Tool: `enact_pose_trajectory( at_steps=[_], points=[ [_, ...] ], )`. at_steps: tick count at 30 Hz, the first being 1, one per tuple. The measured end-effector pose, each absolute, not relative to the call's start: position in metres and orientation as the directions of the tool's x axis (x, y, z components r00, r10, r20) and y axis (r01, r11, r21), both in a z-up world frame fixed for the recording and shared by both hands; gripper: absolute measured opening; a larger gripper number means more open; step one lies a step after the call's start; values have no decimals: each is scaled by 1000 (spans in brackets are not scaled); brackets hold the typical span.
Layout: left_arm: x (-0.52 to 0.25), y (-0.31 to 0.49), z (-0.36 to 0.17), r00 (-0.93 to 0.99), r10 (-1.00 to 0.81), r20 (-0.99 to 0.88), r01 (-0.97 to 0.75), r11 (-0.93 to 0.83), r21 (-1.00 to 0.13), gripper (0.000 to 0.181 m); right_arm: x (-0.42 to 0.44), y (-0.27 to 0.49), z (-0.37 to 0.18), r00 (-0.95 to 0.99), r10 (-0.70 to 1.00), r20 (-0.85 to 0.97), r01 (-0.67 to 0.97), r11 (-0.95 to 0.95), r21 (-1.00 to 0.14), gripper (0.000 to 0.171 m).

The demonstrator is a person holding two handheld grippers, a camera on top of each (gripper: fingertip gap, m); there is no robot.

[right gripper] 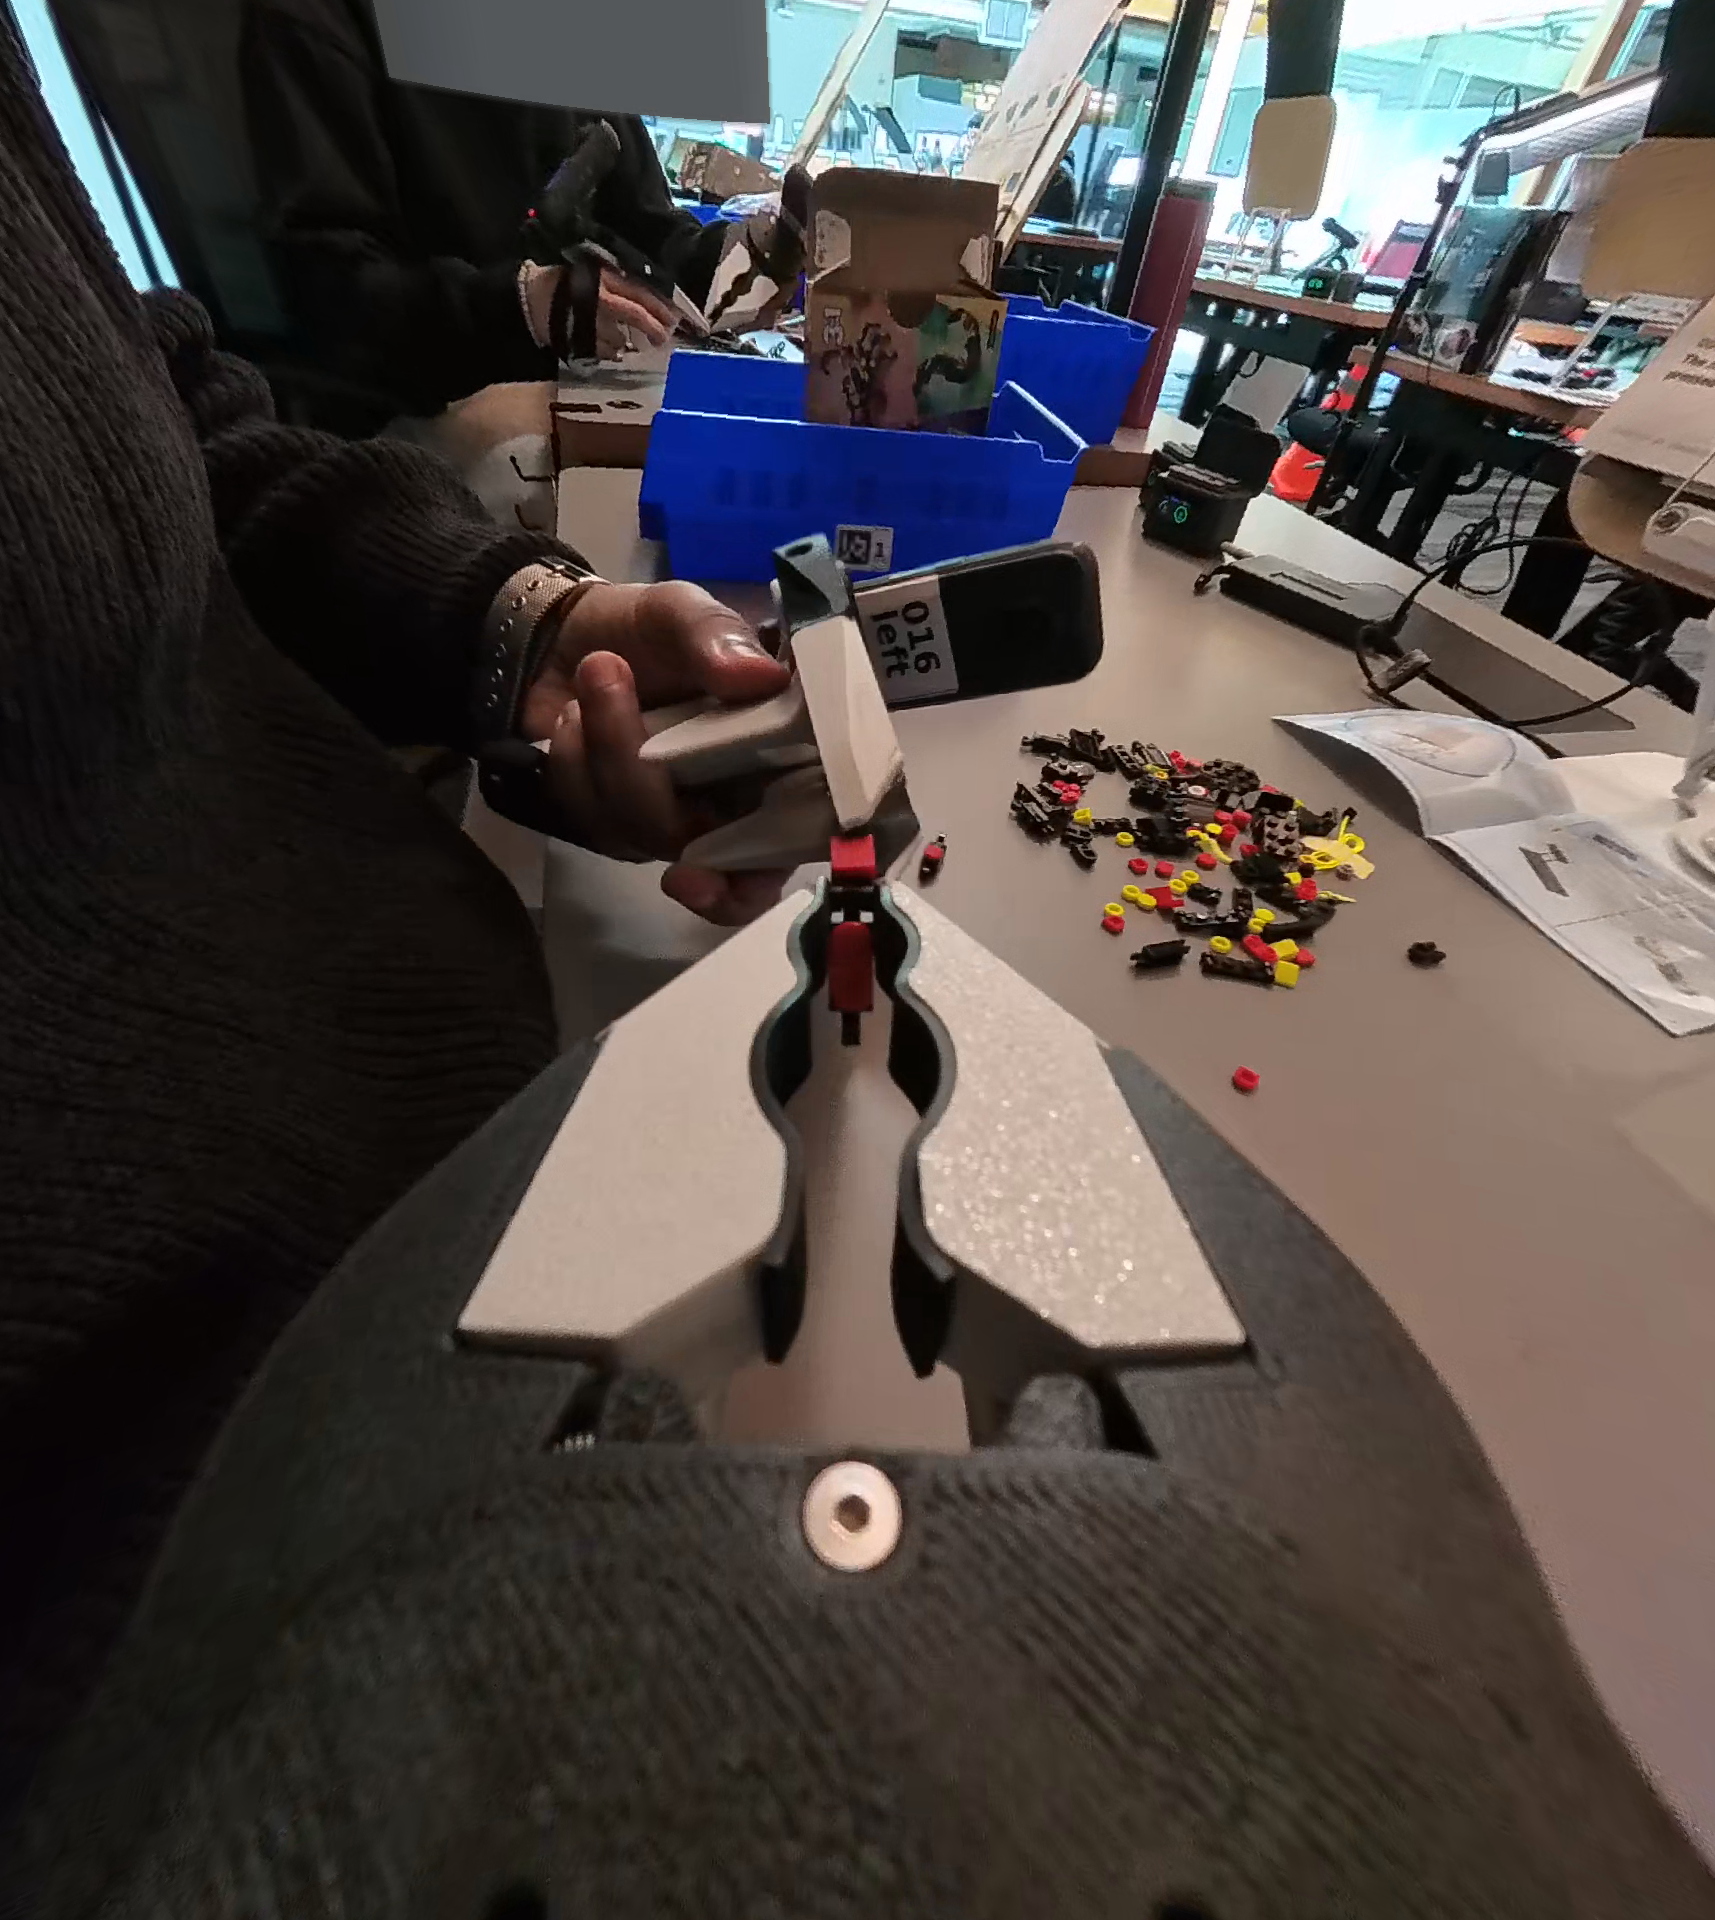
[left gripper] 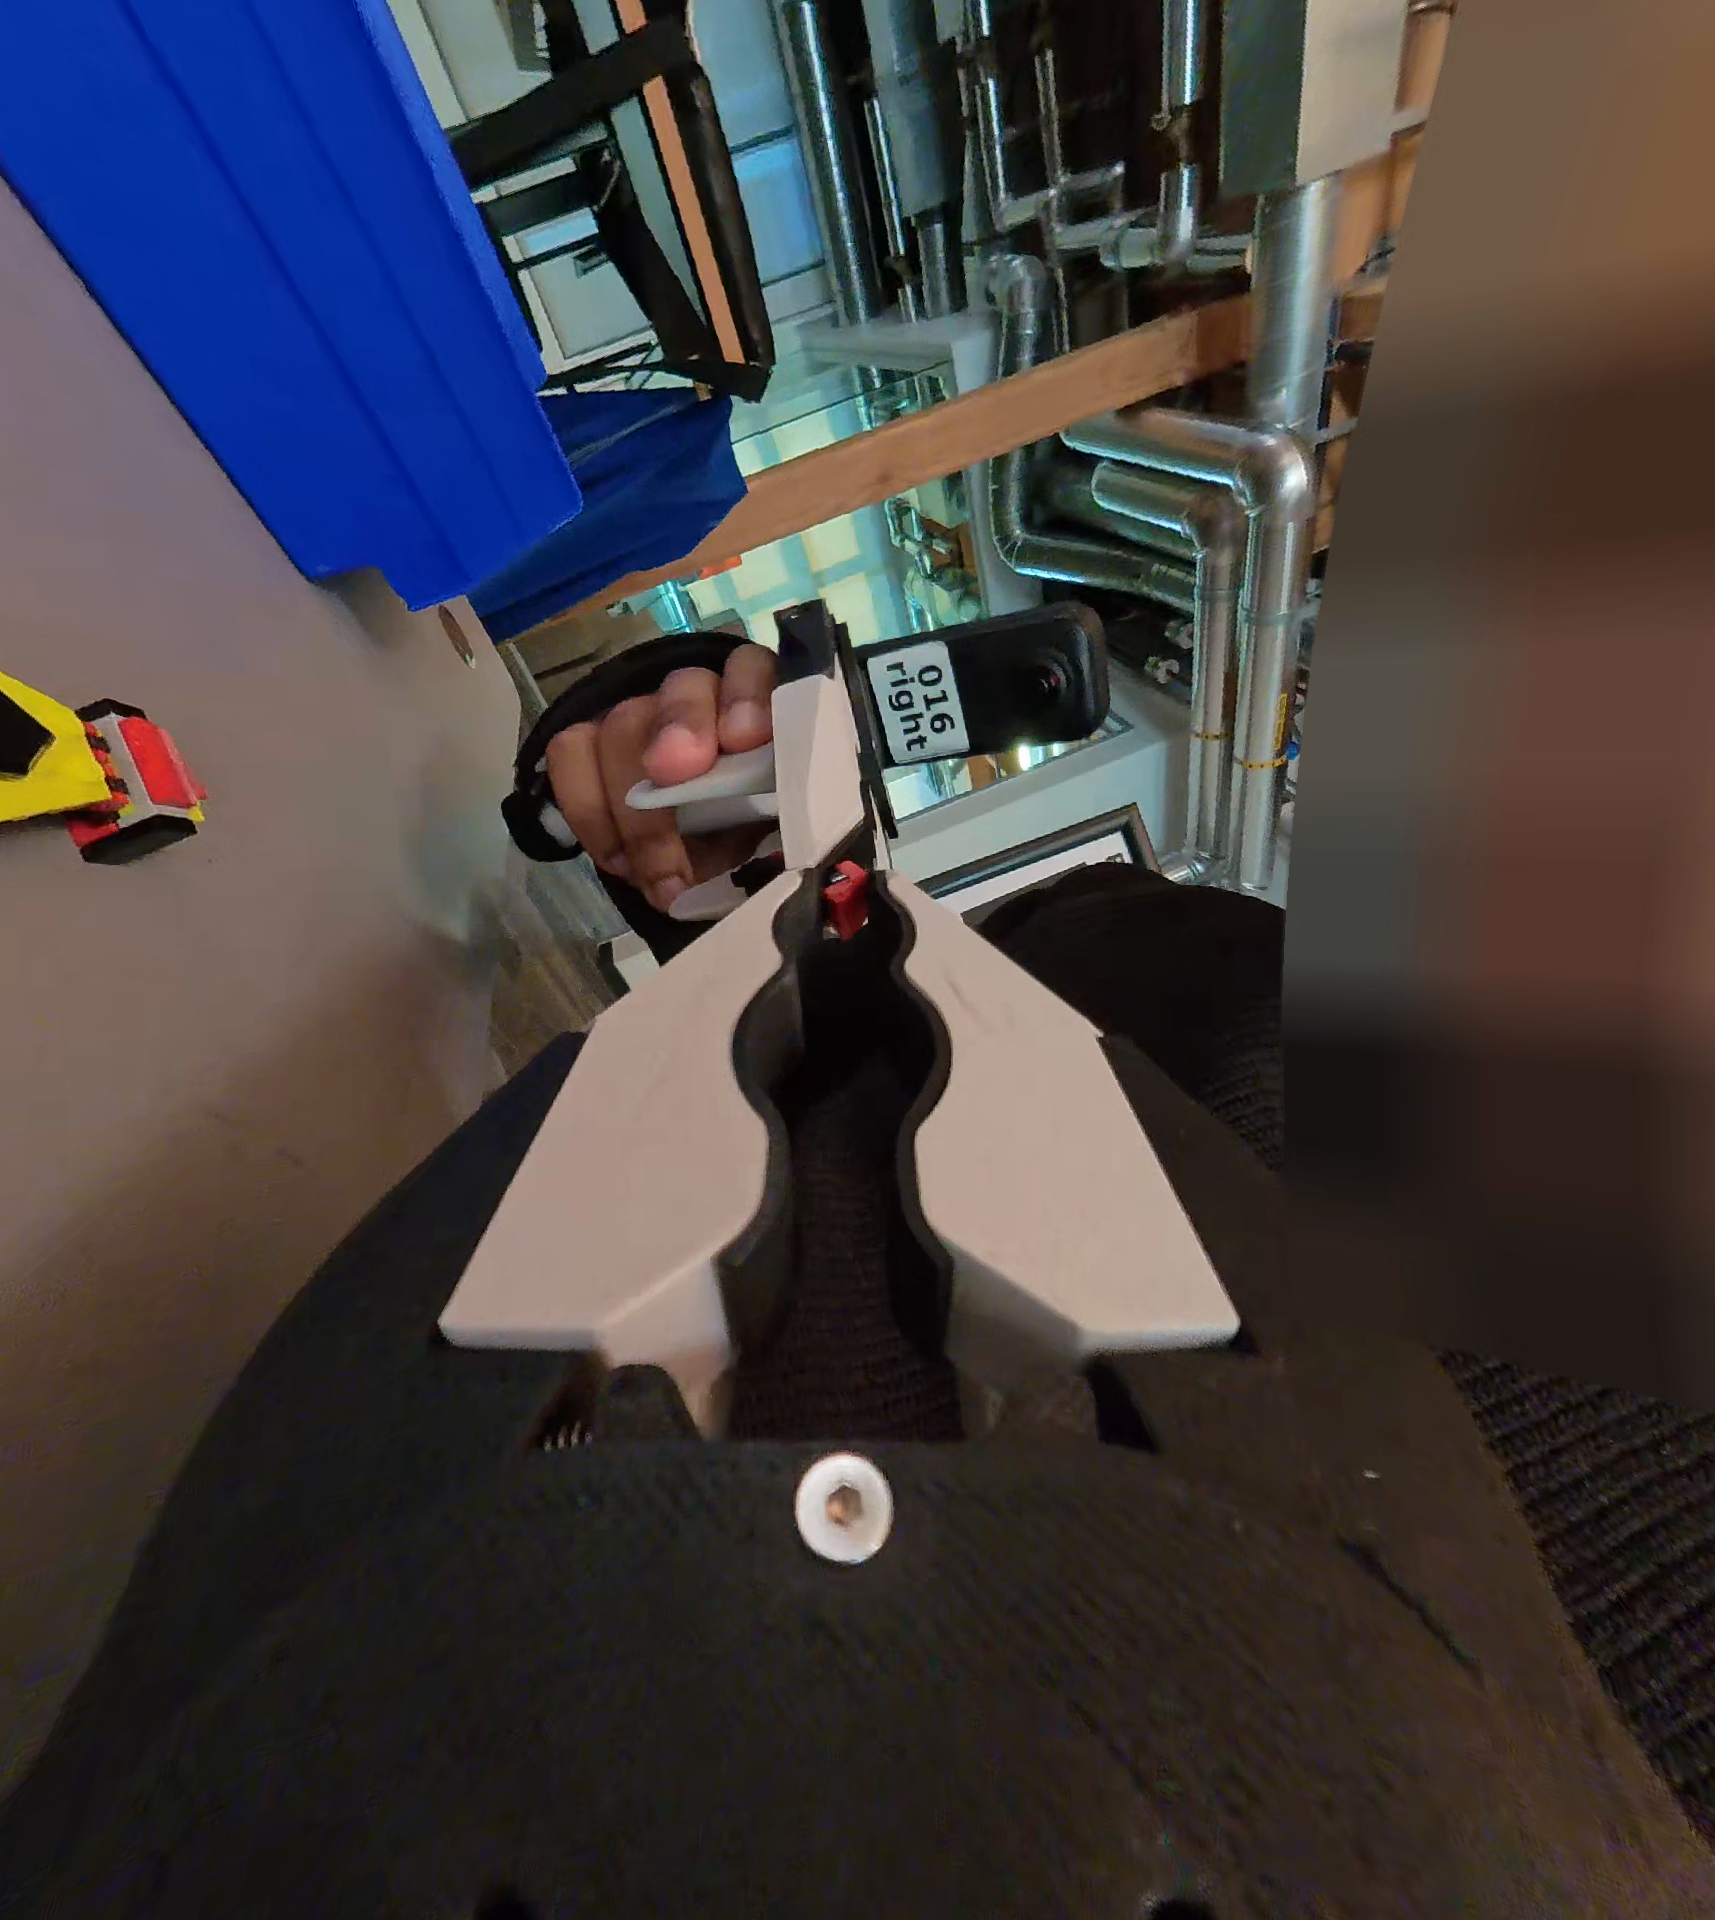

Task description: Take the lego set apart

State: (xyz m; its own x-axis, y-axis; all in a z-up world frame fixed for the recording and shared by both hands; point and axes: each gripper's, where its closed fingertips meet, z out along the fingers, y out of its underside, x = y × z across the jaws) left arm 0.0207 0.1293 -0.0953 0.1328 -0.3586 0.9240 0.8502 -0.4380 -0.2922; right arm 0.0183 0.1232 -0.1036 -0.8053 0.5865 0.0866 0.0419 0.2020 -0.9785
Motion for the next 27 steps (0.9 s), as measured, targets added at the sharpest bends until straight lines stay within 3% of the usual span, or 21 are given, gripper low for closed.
enact_pose_trajectory(
  at_steps=[6,11,19,22,27],
  points=[
    [18,126,-92,154,-384,910,846,-425,-322,4,18,124,-106,-820,571,-32,119,116,-986,23],
    [30,120,-92,255,-426,868,769,-455,-449,4,26,121,-100,-854,460,-244,256,-36,-966,33],
    [49,112,-91,244,-476,845,699,-517,-494,4,47,106,-104,-888,296,-352,360,-28,-933,22],
    [55,109,-91,234,-490,840,676,-539,-503,4,53,101,-103,-893,253,-372,378,-27,-926,11],
    [61,106,-92,244,-503,829,643,-556,-527,4,60,99,-103,-896,211,-392,398,-14,-917,11]
  ],
)
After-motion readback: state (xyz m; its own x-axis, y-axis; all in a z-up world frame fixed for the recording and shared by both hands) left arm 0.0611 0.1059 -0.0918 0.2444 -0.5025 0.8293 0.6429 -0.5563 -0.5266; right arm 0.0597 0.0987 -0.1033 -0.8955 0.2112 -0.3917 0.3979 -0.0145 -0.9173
